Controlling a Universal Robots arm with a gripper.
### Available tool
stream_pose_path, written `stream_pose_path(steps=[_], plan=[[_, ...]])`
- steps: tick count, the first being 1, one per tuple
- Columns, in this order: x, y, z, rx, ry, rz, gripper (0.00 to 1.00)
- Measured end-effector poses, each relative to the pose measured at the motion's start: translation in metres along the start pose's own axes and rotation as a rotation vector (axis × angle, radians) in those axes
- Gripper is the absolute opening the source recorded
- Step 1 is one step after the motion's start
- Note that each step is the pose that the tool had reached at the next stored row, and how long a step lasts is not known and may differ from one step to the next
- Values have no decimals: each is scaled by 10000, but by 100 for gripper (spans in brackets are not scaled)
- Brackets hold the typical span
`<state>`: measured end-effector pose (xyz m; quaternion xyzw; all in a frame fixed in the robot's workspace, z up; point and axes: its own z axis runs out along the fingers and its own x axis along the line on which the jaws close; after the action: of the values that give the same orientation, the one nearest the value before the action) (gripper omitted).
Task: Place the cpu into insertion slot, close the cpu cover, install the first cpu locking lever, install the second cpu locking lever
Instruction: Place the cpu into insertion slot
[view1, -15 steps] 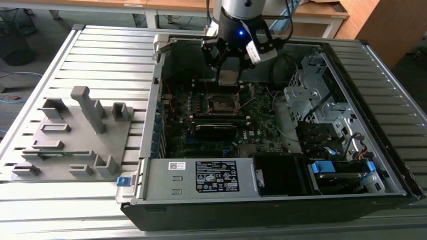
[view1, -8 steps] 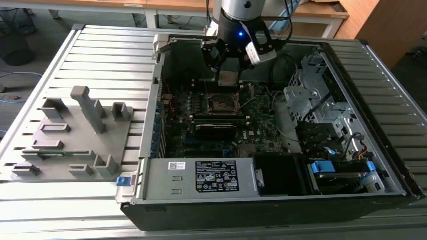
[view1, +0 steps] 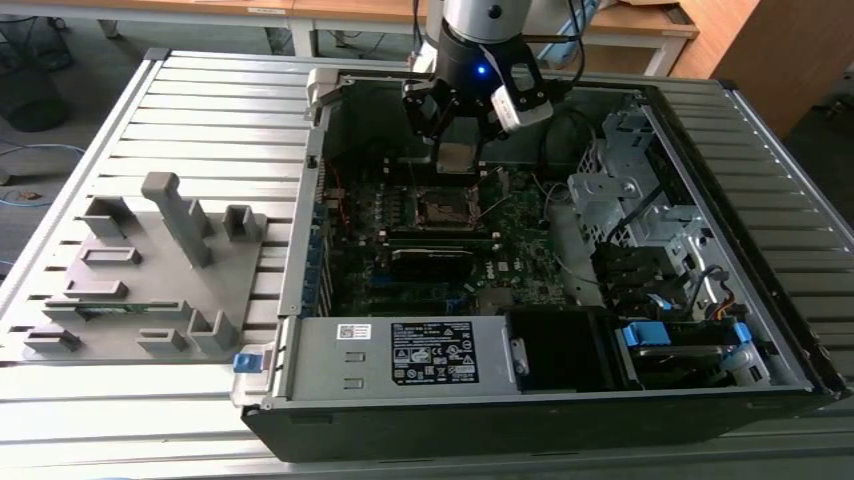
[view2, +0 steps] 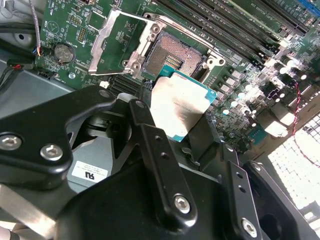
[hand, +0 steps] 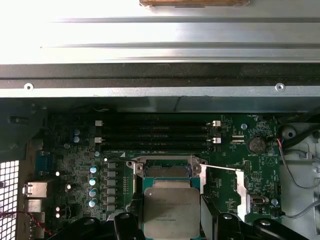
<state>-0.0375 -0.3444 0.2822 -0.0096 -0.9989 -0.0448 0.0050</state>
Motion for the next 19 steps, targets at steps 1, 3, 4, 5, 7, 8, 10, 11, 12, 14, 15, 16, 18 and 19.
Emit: stream_pose_path(steps=[1, 3, 4, 5, 7, 8, 10, 11, 12, 14, 15, 16, 18, 19], plan=[[0, 0, 0, 0, 0, 0, 54], [0, 0, 0, 0, 0, 0, 54], [0, 0, 0, 0, 0, 0, 54], [0, 0, 1, 0, 0, 0, 54], [0, 0, 6, -4, -2, 0, 54], [0, -1, 12, -4, -2, 0, 54], [0, -3, 31, 0, 0, 0, 54], [-1, -4, 41, 0, 0, 0, 54], [-1, -5, 51, 0, 0, 0, 54], [-1, -6, 68, -1, 0, 0, 54], [-1, -6, 72, 0, 0, 1, 54], [-1, -7, 72, 1, 1, 0, 54], [-1, -7, 72, 2, 1, 0, 54], [-1, -7, 77, -3, -1, 0, 54]])
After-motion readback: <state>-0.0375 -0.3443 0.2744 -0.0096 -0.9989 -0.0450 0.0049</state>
